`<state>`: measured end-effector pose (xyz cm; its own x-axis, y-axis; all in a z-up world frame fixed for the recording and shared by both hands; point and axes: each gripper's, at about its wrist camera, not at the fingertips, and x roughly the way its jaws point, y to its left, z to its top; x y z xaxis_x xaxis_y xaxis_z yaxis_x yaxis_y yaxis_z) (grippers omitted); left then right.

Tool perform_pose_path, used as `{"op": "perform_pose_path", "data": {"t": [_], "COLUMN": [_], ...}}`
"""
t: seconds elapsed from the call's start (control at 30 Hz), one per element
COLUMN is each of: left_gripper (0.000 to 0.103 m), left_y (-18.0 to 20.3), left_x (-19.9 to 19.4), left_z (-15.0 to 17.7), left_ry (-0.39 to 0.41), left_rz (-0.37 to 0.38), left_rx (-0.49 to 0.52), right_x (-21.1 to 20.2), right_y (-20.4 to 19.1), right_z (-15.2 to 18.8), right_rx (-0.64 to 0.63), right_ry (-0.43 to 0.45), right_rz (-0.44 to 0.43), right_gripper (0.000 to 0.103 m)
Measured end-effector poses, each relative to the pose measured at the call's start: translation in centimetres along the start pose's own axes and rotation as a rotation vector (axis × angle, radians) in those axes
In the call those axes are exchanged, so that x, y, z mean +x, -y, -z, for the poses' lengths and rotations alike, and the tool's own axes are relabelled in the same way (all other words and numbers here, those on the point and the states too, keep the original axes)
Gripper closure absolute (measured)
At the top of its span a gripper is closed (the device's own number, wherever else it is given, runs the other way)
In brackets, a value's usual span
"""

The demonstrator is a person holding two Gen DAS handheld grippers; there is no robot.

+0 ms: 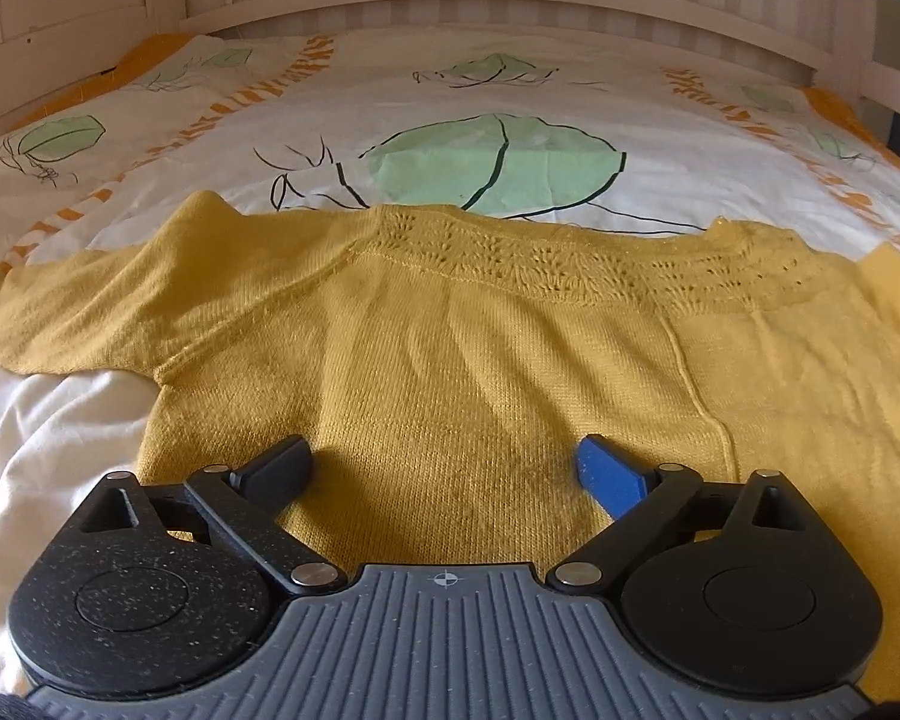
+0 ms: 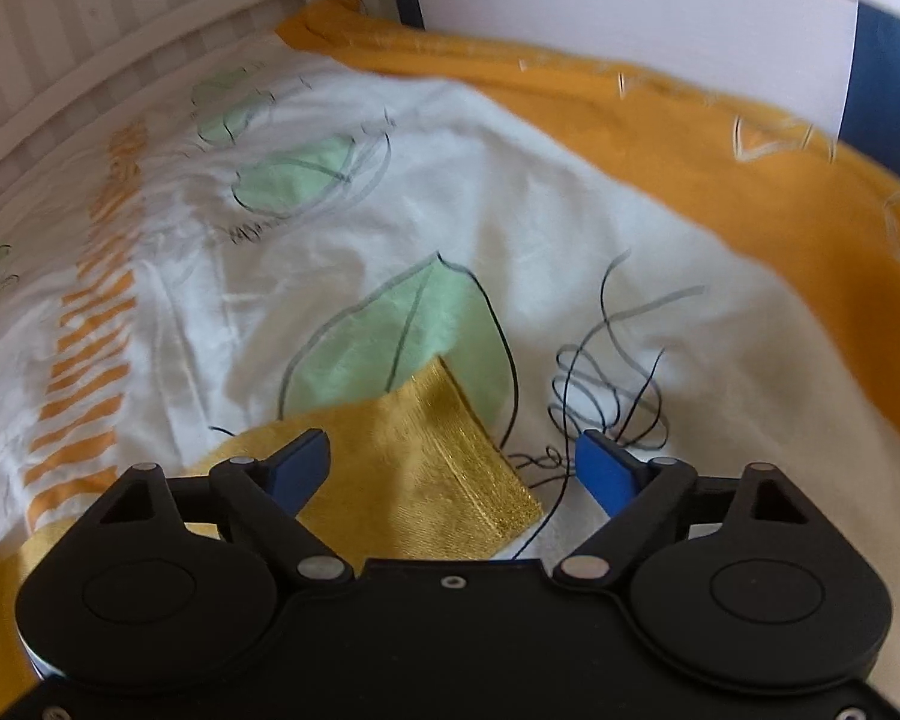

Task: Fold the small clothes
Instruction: 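Reach the right tool to the sweater's sleeve cuff and close on it, then lift the cuff with the right tool, lay it across the body, open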

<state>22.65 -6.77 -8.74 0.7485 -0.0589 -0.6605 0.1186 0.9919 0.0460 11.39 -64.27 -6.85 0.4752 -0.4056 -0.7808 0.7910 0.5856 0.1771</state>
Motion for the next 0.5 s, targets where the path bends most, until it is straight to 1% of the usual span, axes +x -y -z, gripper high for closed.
{"op": "perform_pose_path", "data": {"t": [0.07, 0.1, 0.13, 0.17, 0.2, 0.23, 0.27, 0.33, 0.37, 0.43, 0.5], "left_gripper": [0.005, 0.005, 0.004, 0.003, 0.003, 0.002, 0.002, 0.002, 0.002, 0.002, 0.002], "left_y": [0.1, 0.1, 0.1, 0.1, 0.0, 0.0, 0.0, 0.0, -0.1, 0.0, -0.1], "left_x": [-0.1, 0.2, 0.1, 0.3, 0.5, 0.6, 0.6, 0.7, 0.7, 0.7, 0.6], "left_z": [0.1, 0.1, 0.1, 0.1, 0.1, 0.1, 0.1, 0.1, 0.1, 0.1, 0.1], "left_ry": [0.000, -0.002, -0.003, -0.004, -0.007, -0.007, -0.008, -0.009, -0.009, -0.009, -0.009], "left_rz": [-0.004, -0.004, -0.004, -0.004, -0.004, -0.006, -0.006, -0.007, -0.008, -0.007, -0.007], "left_rx": [0.002, 0.001, 0.000, -0.001, -0.002, -0.003, -0.003, -0.004, -0.004, -0.003, -0.003], "right_x": [0.8, 0.9, 0.9, 0.8, 0.5, 0.2, -0.2, -0.9, -1.3, -2.2, -3.1], "right_y": [-0.1, -0.2, -0.4, -0.7, -0.8, -0.9, -0.9, -1.0, -1.0, -0.6, 0.3], "right_z": [0.2, 0.3, 0.4, 0.4, 0.4, 0.3, 0.2, -0.2, -0.3, -0.9, -2.0], "right_rx": [-0.010, -0.027, -0.047, -0.069, -0.089, -0.106, -0.117, -0.140, -0.150, -0.154, -0.121], "right_ry": [-0.029, -0.029, -0.026, -0.022, -0.015, -0.013, -0.015, -0.022, -0.022, 0.002, 0.029], "right_rz": [0.008, 0.015, 0.023, 0.034, 0.041, 0.020, -0.020, -0.056, -0.054, -0.012, 0.041], "right_gripper": [0.018, 0.025, 0.038, 0.045, 0.061, 0.086, 0.091, 0.092, 0.092, 0.092, 0.092]}}
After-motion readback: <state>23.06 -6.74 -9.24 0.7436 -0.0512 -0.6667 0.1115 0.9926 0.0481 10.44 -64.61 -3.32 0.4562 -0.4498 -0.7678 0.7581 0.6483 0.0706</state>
